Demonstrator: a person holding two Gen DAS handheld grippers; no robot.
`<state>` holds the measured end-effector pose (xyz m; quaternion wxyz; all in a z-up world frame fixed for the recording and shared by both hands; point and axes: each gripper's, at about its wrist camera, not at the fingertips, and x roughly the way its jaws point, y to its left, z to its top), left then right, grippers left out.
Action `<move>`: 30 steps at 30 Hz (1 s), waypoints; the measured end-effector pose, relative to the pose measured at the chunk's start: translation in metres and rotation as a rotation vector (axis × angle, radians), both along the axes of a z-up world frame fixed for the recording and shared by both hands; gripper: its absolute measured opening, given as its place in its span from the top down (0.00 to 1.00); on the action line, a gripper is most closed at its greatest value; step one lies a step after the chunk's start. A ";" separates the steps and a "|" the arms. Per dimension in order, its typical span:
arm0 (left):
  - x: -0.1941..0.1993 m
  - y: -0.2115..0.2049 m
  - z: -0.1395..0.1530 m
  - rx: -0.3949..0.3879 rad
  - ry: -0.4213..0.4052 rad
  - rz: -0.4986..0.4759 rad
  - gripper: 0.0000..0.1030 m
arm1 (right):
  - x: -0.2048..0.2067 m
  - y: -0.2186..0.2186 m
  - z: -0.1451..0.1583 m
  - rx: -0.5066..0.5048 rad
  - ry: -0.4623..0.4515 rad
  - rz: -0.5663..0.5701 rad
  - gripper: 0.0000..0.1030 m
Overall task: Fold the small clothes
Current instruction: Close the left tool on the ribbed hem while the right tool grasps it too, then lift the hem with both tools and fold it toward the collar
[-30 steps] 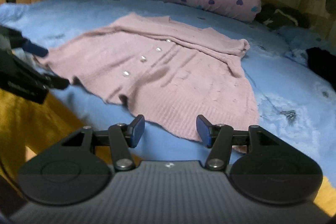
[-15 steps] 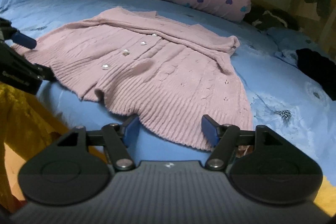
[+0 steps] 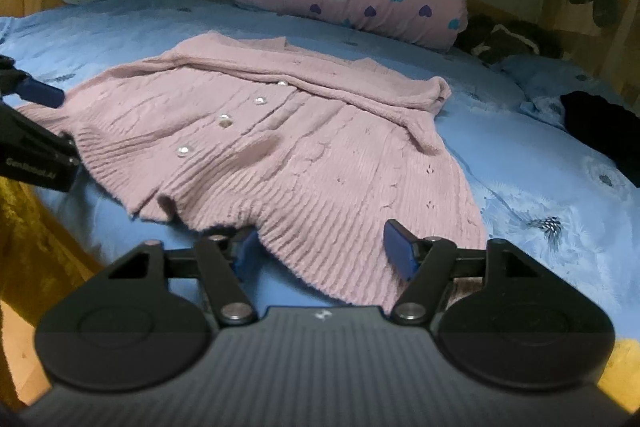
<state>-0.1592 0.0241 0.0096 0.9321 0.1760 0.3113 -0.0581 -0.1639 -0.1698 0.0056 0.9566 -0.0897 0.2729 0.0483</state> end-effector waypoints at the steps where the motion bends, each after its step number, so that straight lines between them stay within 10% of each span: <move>1: 0.000 0.001 0.000 -0.011 0.004 -0.006 0.52 | 0.000 0.000 0.000 0.006 -0.004 0.003 0.52; 3: 0.000 0.002 0.002 -0.038 0.016 -0.027 0.73 | 0.000 0.000 0.001 0.010 -0.008 0.002 0.75; 7: -0.001 0.001 0.008 -0.061 -0.001 -0.048 0.87 | 0.001 0.001 0.002 0.007 -0.016 -0.002 0.90; 30: 0.052 -0.004 0.093 -0.073 -0.244 -0.046 0.93 | 0.047 -0.001 0.076 -0.043 -0.199 -0.004 0.93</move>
